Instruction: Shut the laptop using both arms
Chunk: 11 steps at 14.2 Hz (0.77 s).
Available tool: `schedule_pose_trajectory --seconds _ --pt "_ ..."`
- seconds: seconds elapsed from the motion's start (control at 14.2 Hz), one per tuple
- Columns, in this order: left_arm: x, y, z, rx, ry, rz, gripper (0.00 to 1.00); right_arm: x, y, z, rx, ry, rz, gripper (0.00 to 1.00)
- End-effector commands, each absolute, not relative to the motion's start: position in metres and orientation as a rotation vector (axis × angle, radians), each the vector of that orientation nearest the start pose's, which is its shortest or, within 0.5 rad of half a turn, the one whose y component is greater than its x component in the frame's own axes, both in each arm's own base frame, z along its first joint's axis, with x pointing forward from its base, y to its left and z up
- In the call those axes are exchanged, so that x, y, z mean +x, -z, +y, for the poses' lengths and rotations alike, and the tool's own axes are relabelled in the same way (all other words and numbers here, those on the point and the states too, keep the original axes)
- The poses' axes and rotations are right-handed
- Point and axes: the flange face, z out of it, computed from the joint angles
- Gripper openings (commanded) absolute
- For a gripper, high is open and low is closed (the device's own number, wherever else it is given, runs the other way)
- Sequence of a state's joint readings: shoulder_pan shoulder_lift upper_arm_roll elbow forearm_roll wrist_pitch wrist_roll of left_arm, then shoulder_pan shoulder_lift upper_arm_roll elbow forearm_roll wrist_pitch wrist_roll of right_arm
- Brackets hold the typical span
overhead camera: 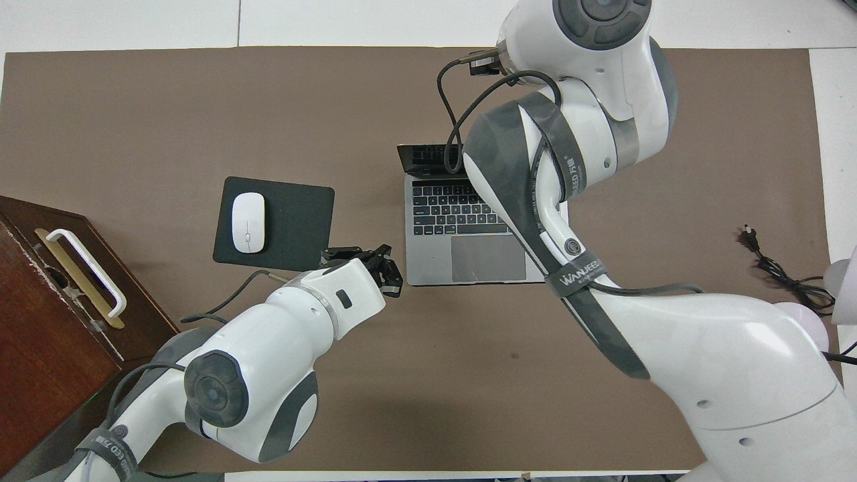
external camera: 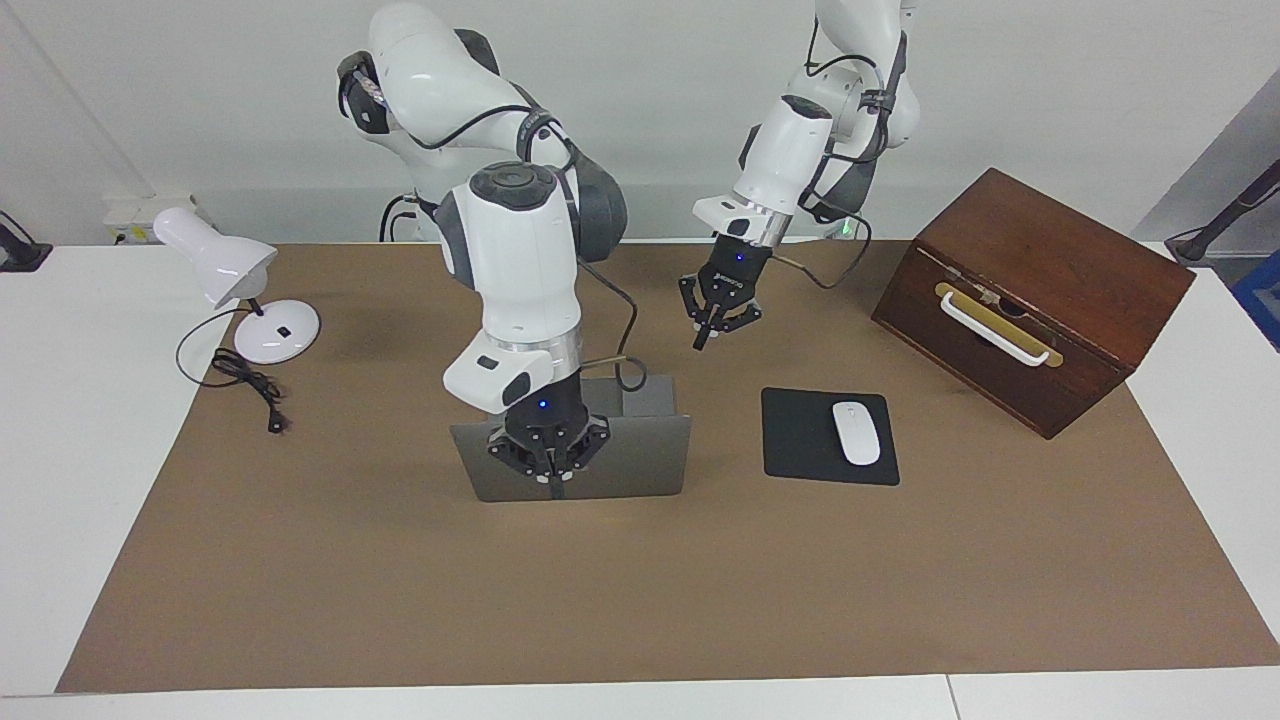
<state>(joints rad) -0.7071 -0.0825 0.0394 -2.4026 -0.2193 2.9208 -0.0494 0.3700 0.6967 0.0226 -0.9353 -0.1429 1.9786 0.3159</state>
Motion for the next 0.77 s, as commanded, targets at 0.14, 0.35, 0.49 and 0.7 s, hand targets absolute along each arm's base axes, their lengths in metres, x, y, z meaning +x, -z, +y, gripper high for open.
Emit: schedule_pose_trajectory --seconds 0.14,0.35,0.49,0.7 --pt "0.416 -0.390 -0.329 -3.244 0.976 0.718 0.00 0.720 -0.501 0.306 -3.044 0.627 -0.055 0.00" --pt "0.414 -0.379 -0.328 -3.201 0.989 0.792 0.00 0.714 -0.499 0.319 -3.039 0.618 -0.046 0.00" --pt "0.413 -0.369 -0.327 -3.182 1.013 0.805 0.00 0.715 -0.497 0.319 -3.037 0.609 -0.041 0.00" --pt "0.414 -0.349 -0.333 -3.150 1.088 0.811 0.00 0.717 -0.498 0.311 -3.036 0.597 -0.023 0.00"
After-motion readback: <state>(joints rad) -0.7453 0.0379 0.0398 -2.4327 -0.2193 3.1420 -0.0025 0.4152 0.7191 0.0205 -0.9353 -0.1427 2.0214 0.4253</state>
